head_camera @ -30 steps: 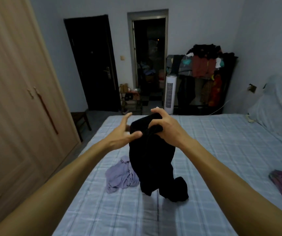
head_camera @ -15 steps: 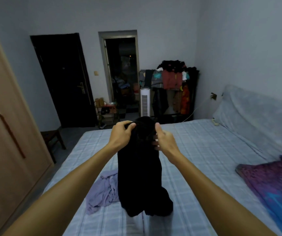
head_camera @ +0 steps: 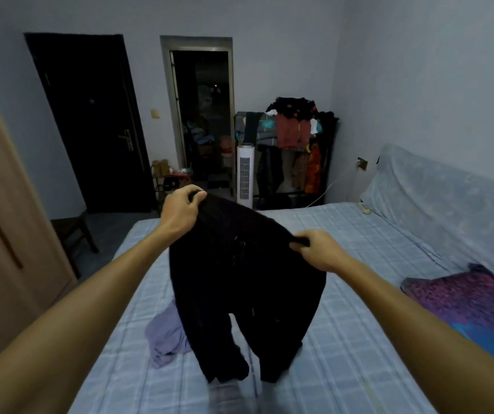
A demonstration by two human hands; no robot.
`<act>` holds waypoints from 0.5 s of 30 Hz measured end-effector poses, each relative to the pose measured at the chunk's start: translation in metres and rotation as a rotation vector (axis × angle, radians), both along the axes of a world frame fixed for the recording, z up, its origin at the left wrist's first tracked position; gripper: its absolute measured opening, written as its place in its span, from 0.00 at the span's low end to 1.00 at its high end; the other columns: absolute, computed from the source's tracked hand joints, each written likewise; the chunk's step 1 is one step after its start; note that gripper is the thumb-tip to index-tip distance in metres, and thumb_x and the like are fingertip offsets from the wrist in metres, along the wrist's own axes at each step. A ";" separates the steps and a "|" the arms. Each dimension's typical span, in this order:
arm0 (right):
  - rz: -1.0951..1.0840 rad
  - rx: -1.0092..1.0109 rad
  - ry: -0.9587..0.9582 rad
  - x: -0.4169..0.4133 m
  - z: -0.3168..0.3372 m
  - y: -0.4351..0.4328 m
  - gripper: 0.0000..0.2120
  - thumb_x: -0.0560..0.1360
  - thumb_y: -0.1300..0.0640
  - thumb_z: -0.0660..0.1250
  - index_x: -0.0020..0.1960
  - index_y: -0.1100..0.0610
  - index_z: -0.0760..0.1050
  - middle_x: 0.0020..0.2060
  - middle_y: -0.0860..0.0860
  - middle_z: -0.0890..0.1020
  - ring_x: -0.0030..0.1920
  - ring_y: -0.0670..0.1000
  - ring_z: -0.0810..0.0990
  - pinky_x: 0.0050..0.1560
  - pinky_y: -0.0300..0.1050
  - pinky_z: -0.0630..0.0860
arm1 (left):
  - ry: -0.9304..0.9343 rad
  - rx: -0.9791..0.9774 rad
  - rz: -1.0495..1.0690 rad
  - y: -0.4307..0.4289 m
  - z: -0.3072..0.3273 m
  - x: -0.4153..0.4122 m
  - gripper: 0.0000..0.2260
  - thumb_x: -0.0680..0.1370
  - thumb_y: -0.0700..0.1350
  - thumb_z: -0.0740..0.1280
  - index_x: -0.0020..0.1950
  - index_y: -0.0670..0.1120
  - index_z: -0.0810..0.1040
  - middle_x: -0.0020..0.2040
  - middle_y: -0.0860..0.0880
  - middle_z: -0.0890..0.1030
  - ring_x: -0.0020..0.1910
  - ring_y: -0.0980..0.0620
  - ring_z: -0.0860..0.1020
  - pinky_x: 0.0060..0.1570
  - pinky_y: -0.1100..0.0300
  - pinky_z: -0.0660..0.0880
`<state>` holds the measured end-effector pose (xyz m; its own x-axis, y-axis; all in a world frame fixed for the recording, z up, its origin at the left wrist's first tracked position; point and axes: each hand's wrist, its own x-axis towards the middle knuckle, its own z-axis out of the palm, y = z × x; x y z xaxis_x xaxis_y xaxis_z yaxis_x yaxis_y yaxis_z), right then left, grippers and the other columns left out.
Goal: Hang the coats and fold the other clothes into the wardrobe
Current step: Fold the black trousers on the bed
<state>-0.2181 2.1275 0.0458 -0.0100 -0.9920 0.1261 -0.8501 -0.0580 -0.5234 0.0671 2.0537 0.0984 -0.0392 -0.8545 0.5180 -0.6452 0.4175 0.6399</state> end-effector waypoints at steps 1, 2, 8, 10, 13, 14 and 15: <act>0.027 -0.051 -0.007 0.000 0.007 0.003 0.09 0.76 0.47 0.65 0.45 0.51 0.79 0.42 0.50 0.82 0.45 0.52 0.80 0.41 0.44 0.71 | -0.025 -0.015 0.007 -0.003 -0.004 0.012 0.09 0.80 0.47 0.63 0.52 0.44 0.80 0.43 0.47 0.81 0.42 0.49 0.79 0.42 0.55 0.74; 0.056 -0.085 -0.027 0.003 0.016 0.005 0.13 0.75 0.41 0.64 0.42 0.50 0.78 0.38 0.48 0.81 0.41 0.50 0.80 0.38 0.44 0.71 | -0.055 -0.027 0.007 -0.006 -0.007 0.023 0.10 0.80 0.48 0.62 0.52 0.45 0.80 0.42 0.46 0.82 0.40 0.49 0.79 0.41 0.53 0.76; 0.229 0.142 0.365 0.039 0.029 0.003 0.51 0.57 0.30 0.74 0.73 0.44 0.55 0.62 0.48 0.74 0.60 0.53 0.75 0.58 0.49 0.73 | -0.063 -0.053 0.080 -0.019 -0.011 0.057 0.10 0.81 0.50 0.60 0.51 0.47 0.78 0.37 0.47 0.79 0.36 0.48 0.77 0.36 0.55 0.73; 0.201 0.160 0.505 0.046 0.016 -0.002 0.51 0.60 0.39 0.75 0.74 0.46 0.49 0.62 0.53 0.72 0.59 0.58 0.75 0.57 0.56 0.74 | -0.060 -0.071 0.051 -0.019 -0.009 0.061 0.10 0.81 0.49 0.61 0.51 0.46 0.78 0.37 0.47 0.79 0.35 0.49 0.77 0.36 0.55 0.72; 0.125 0.105 0.541 0.048 0.002 -0.007 0.23 0.70 0.56 0.68 0.63 0.54 0.67 0.54 0.56 0.76 0.53 0.60 0.77 0.49 0.53 0.75 | -0.048 -0.108 -0.019 -0.015 -0.007 0.064 0.10 0.80 0.49 0.62 0.51 0.45 0.79 0.37 0.47 0.80 0.34 0.51 0.77 0.34 0.55 0.72; 0.078 0.047 0.549 0.045 0.003 -0.008 0.13 0.71 0.60 0.65 0.55 0.56 0.71 0.50 0.57 0.78 0.51 0.60 0.78 0.46 0.52 0.75 | -0.052 -0.114 -0.052 -0.014 -0.008 0.067 0.10 0.79 0.49 0.63 0.51 0.45 0.79 0.39 0.47 0.81 0.36 0.50 0.78 0.35 0.54 0.75; 0.027 -0.006 0.548 0.040 0.004 -0.010 0.07 0.71 0.63 0.63 0.49 0.57 0.74 0.47 0.58 0.80 0.49 0.60 0.78 0.44 0.50 0.75 | -0.067 -0.113 -0.092 -0.014 -0.008 0.072 0.10 0.78 0.50 0.64 0.51 0.45 0.79 0.41 0.47 0.81 0.38 0.49 0.79 0.38 0.53 0.77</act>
